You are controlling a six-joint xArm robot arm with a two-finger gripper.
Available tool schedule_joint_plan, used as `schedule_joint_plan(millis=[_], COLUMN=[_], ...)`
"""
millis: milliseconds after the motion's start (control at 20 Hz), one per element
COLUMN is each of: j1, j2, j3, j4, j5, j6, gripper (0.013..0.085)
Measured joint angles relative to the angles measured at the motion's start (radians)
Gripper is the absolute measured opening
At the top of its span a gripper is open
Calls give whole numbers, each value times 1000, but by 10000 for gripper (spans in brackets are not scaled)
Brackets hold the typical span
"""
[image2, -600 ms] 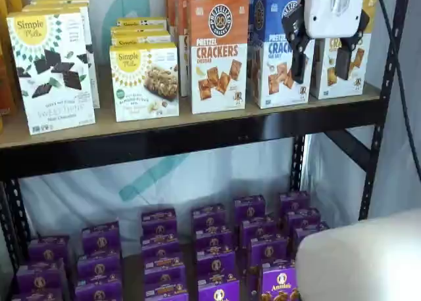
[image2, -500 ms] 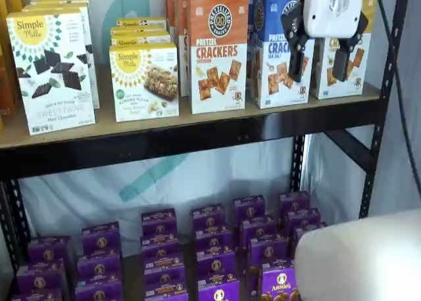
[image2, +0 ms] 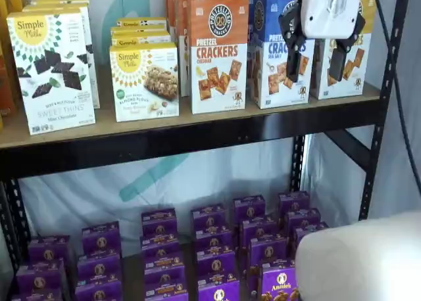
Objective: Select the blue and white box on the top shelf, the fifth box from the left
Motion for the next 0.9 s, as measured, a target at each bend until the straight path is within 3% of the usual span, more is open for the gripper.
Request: schedule_joint_plan(millis=[450, 900], j1=[44, 2], j2=[74, 168], j3=[-24, -87], j4=[-28, -45], j5=[-77, -130], j6=[32, -15], gripper=[850, 850])
